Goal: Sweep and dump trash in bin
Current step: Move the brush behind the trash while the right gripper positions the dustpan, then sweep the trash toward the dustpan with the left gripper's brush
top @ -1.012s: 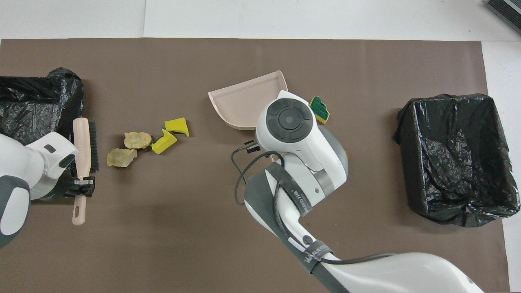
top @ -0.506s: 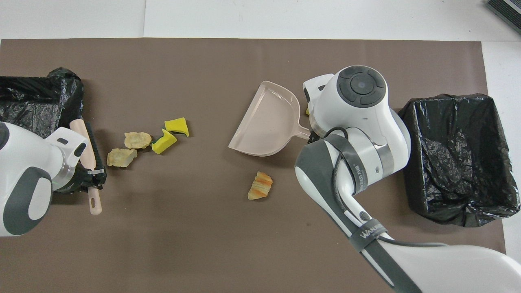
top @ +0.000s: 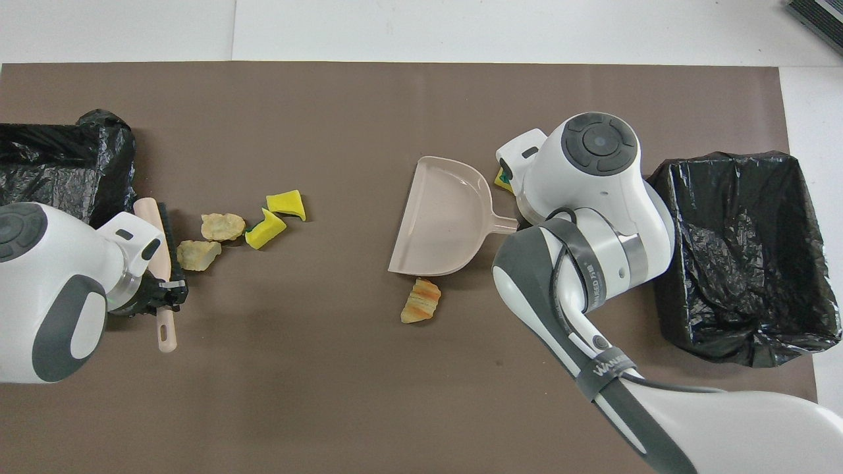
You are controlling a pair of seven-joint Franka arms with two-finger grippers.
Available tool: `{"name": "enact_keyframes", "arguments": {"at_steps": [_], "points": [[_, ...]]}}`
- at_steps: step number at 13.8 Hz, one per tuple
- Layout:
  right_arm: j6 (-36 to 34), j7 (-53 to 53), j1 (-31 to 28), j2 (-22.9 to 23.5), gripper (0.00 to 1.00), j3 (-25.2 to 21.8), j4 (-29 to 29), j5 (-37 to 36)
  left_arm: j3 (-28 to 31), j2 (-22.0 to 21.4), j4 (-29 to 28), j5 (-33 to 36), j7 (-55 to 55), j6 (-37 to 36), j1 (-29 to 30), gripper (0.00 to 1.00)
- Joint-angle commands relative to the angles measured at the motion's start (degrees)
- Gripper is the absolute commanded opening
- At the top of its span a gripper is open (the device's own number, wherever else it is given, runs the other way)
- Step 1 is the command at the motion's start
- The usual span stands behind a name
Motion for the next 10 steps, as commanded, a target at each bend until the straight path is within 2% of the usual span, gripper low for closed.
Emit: {"name": "enact_keyframes", "arguments": {"at_steps": [1,8,10], "points": [[3.2,-1.6,1.3,-1.4,0.0,0.5,-3.1,0.3,0.5,-0.4,-1.0,0.9,-0.3,1.4,-2.7,0.0],[8.4,-1.6,3.6,1.6,0.0,0.8,-3.0,-0.8,0.4,-0.2,-0.9,-0.2,-4.0,5.3,-10.0,0.0],[9.0,-1.6,4.8,1.7,0.0,0.8,-3.0,-0.8,0.4,0.0,-0.8,-2.7,-4.0,7.4,-12.1,0.0]]}}
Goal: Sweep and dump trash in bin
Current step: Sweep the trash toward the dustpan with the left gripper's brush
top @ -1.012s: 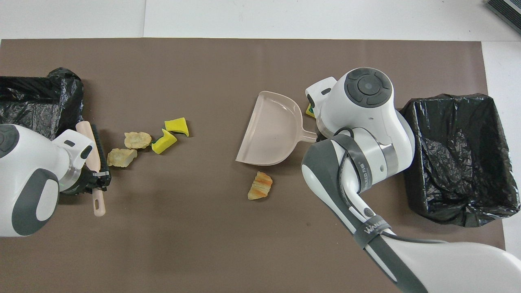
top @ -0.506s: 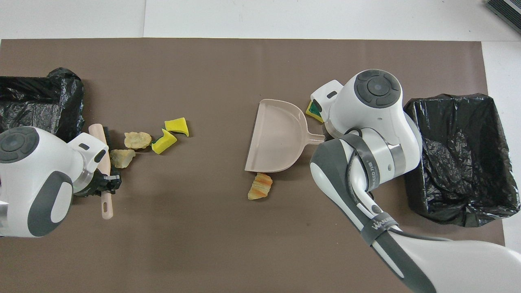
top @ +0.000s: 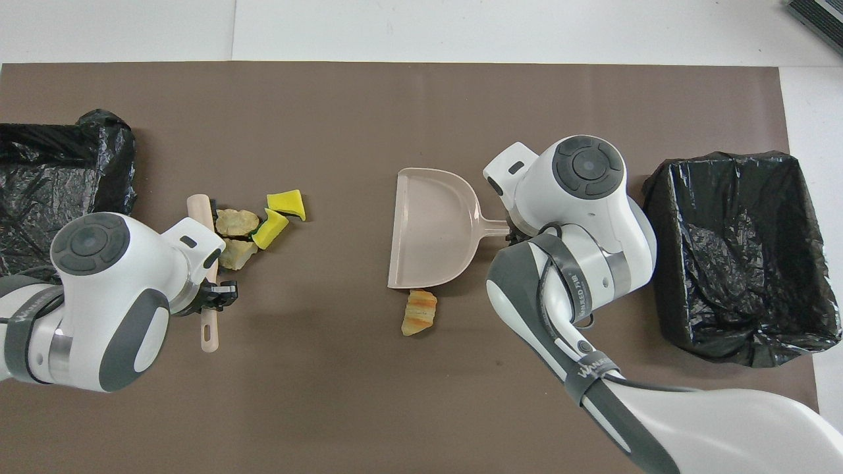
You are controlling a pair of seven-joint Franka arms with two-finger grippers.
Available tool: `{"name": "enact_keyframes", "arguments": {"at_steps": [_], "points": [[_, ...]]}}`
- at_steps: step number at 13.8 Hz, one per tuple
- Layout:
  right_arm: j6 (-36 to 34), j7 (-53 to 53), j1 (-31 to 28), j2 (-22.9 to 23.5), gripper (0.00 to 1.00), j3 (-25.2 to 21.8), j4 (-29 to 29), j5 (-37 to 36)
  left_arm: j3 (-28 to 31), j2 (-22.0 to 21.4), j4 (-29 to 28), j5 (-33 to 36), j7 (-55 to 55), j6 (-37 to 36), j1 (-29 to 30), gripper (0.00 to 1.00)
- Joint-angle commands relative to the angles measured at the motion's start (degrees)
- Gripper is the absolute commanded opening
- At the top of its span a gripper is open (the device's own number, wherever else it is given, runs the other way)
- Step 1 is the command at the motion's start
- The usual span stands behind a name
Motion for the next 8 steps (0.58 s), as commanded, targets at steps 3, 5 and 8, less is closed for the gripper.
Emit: {"name": "enact_keyframes", "arguments": {"at_steps": [3,5,8], "points": [[1.3,-0.9,1.0,0.5,0.0,0.4,-0.6,-0.5,0.5,1.8,-0.1,-2.6,-3.7,4.6,-5.9,0.0],[1.3,-0.9,0.9,0.5,0.0,0.4,-0.6,-0.2,0.5,3.4,0.1,-2.6,-6.7,7.4,-7.7,0.0],[1.3,-0.9,0.8,0.6,0.0,0.4,-0.5,0.2,0.4,3.6,1.5,-4.9,-7.2,6.4,-10.2,0.0]]}}
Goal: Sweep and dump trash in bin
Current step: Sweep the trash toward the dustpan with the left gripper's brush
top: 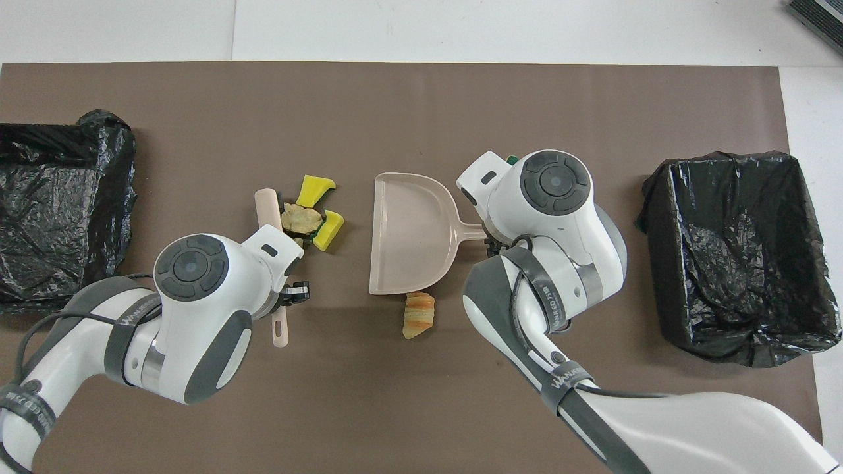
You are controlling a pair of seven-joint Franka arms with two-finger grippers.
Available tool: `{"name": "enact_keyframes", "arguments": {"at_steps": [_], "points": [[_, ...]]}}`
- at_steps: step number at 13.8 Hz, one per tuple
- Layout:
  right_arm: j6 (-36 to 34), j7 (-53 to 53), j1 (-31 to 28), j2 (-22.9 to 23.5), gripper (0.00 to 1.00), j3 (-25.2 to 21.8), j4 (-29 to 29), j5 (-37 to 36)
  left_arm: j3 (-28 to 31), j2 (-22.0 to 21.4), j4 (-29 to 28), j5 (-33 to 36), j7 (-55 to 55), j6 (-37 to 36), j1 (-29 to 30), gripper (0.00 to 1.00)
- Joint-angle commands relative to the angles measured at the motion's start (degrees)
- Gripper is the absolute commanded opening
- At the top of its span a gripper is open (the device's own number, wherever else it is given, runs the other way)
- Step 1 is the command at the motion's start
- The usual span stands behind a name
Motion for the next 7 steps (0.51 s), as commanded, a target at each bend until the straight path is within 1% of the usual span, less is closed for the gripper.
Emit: {"name": "enact_keyframes", "arguments": {"at_steps": [1,4,7], "points": [[0.7,-0.8,-0.5,0.3,0.0,0.4,-0.6,0.2,0.7,0.5,1.3,-2.8,-1.6,0.1,-4.1,0.0],[0.5,-0.6,-0.8,0.2,0.0,0.4,-0.6,0.5,0.6,0.5,2.2,-3.3,-5.1,0.2,-8.9,0.0],[0.4,-1.6,-1.7,0.2,0.0,0.4,-0.7,0.5,0.1,0.4,3.4,-6.1,-5.8,0.2,-12.9,0.0]]}}
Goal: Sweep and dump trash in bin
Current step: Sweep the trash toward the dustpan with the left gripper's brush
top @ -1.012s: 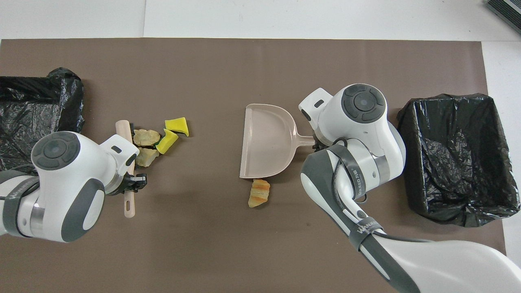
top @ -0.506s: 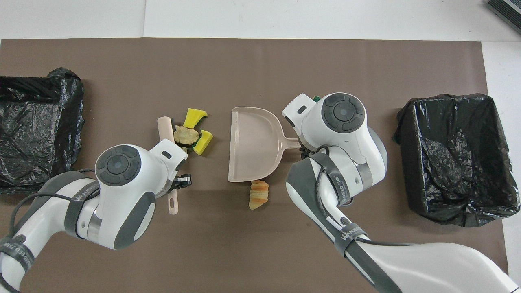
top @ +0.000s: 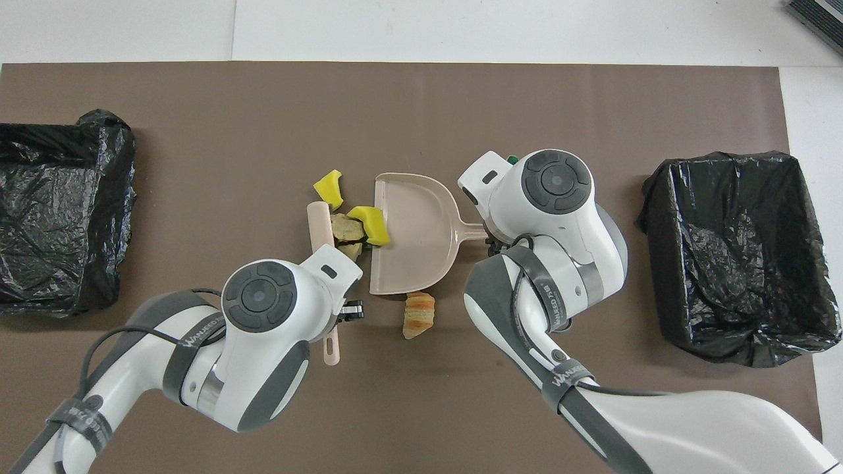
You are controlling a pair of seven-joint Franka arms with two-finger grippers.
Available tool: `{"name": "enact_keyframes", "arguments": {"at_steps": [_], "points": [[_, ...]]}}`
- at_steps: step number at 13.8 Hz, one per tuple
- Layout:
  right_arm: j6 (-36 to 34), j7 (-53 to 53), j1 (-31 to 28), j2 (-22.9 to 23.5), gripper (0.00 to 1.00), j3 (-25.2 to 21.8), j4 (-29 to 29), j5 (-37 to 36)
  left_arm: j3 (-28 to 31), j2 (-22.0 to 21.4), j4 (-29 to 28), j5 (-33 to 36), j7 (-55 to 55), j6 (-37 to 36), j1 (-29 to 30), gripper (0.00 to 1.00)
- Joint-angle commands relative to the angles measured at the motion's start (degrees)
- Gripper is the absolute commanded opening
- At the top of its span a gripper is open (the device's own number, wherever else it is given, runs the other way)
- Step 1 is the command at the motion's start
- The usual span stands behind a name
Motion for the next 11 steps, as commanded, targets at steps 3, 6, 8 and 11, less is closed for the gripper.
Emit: {"name": "enact_keyframes", "arguments": {"at_steps": [3,6,8,11], "points": [[0.4,-1.4,-1.0,0.0,0.0,0.5,-0.7,0.4,-2.4,0.6,3.6,-2.4,-1.9,0.0,-2.4,0.0],[0.3,-1.7,-1.2,0.0,0.0,0.5,-0.7,0.4,-3.1,1.7,7.9,-2.6,-3.4,-5.1,-1.6,0.0],[0.3,-1.7,-1.2,0.0,0.0,0.5,-0.7,0.4,-2.7,1.3,8.3,-2.6,-4.0,-10.3,-0.1,0.0],[0.4,-1.5,-1.2,0.0,0.0,0.5,-0.7,0.4,-2.6,1.5,8.0,-2.6,-6.4,-13.2,6.2,0.0]]}}
